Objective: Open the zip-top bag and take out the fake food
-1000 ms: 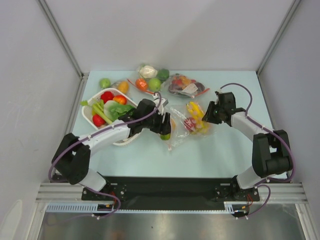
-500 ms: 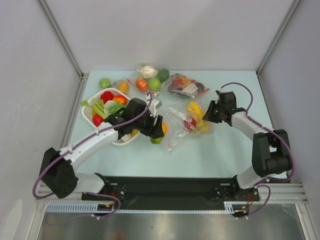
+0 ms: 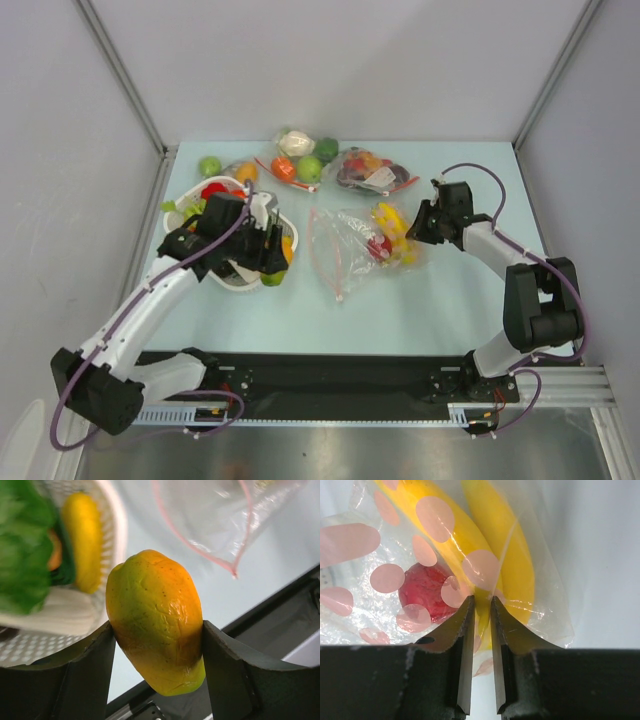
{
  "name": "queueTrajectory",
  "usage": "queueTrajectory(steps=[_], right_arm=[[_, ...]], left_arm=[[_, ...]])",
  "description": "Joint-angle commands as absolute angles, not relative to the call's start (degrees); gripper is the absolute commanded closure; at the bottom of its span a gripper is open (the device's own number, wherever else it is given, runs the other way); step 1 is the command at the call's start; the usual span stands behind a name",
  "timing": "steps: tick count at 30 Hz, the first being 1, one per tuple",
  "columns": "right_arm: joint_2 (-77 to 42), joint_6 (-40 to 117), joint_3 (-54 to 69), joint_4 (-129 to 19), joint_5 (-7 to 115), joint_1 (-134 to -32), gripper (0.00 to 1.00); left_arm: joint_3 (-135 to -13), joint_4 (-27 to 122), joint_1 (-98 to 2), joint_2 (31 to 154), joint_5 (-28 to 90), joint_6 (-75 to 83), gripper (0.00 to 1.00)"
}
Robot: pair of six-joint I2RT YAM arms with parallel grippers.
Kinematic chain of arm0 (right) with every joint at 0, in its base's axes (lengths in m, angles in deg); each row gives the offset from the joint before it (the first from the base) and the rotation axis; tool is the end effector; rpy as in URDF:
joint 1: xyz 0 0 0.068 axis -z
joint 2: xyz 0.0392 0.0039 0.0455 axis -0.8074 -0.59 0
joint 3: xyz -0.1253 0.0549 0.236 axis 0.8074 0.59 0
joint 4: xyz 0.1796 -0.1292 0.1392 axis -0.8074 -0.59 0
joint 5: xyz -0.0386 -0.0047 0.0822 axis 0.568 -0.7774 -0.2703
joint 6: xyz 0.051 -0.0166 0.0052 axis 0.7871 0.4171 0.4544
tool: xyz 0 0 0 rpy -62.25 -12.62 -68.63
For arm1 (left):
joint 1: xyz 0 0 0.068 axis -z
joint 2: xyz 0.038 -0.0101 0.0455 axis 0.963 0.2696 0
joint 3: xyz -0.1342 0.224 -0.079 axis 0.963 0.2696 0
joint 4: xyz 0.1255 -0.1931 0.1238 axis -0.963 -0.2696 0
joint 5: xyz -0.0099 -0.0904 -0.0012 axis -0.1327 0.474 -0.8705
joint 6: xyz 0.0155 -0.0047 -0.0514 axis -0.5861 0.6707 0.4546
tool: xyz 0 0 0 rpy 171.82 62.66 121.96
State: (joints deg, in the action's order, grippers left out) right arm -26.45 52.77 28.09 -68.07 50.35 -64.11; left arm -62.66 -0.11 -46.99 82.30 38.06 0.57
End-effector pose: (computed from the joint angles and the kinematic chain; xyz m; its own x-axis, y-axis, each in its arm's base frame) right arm 0.3205 0.0653 0.2057 -0.7950 0.2114 -0.5686 -0.0228 0.9262 0.3763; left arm 0.1975 -0.1130 0.3132 -0.7545 0.2283 -0.6153 0.4907 0.8189 -0.2978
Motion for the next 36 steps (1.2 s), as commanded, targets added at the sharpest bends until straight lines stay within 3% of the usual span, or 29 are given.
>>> queueTrajectory(steps=[1, 11, 30, 34, 36], right_arm=[[-29.77, 51.02, 29.09, -73.2, 52.96, -64.04, 1.0], [-29.33, 51.19, 28.56, -73.64, 52.0, -64.04, 1.0], [-25.73, 51.81, 29.79, -74.43, 50.85, -64.04, 1.0], [-25.55, 51.72, 29.88, -74.43, 51.21, -64.04, 1.0], [-25.73, 51.64, 29.96, -74.43, 50.94, -64.04, 1.0]], left_arm=[[-65.59, -4.27, -53.24, 77.98, 36.8, -2.05, 0.74], [-63.31, 4.33, -56.34, 83.15, 38.55, -4.17, 0.73], [-63.92, 15.86, -56.17, 101.43, 29.15, -12.25, 0.73], [-62.25, 16.65, -54.95, 101.61, 27.31, -12.34, 0.68], [-62.07, 15.86, -54.41, 102.23, 25.73, -12.16, 0.6]])
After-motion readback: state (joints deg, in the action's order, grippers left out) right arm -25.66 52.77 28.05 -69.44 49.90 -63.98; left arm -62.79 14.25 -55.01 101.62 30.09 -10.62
